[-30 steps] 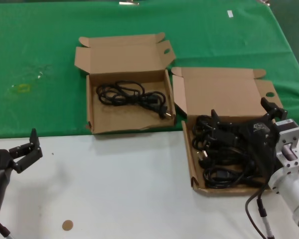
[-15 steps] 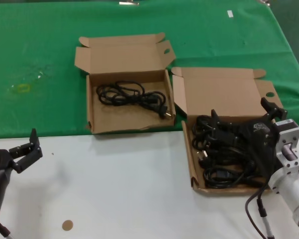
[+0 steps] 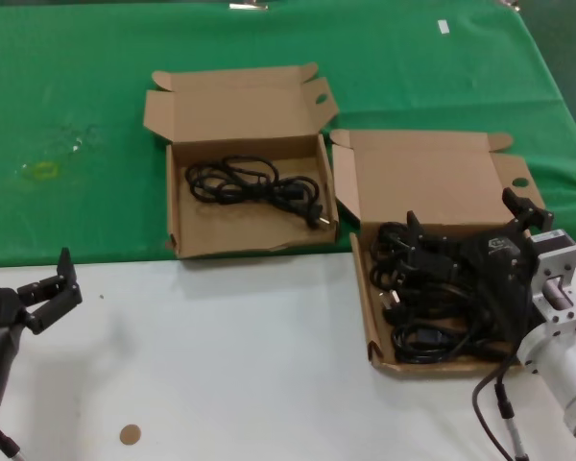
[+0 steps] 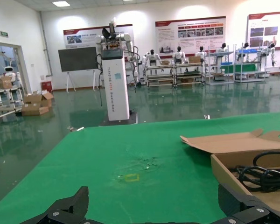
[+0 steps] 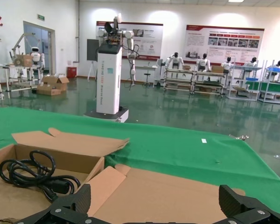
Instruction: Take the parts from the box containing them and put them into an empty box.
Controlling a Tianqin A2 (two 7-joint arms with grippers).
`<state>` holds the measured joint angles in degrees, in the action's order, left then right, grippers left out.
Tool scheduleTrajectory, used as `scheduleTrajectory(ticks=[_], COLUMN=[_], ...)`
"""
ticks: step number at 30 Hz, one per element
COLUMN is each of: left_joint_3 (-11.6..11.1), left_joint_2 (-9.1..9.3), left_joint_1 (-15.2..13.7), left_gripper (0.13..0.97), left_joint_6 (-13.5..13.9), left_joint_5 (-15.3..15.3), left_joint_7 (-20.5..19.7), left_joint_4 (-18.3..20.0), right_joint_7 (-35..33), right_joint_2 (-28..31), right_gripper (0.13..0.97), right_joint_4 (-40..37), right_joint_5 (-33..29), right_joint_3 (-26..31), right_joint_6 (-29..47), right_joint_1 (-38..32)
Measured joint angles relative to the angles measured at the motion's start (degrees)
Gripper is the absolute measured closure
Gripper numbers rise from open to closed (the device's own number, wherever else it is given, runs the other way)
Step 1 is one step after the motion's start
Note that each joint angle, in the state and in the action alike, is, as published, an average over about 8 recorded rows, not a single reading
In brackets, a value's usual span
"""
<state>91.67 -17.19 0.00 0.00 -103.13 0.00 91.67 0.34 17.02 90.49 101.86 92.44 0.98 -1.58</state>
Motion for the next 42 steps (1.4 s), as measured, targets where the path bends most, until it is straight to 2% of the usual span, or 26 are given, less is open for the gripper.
scheduleTrajectory(ticks=[42], left_joint_3=[0.0], left_joint_2=[0.00], left_joint_1=[0.0], left_gripper=[0.132], left_joint_6=[0.0], left_joint_5=[0.0], left_joint_7=[0.0], left_joint_4=[0.0], right_joint_7=[0.0], right_joint_2=[0.0], right_gripper=[0.129], right_joint_4=[0.0], right_joint_5=[0.0], right_joint_3=[0.0], right_joint_6=[0.0], right_joint_1=[0.0])
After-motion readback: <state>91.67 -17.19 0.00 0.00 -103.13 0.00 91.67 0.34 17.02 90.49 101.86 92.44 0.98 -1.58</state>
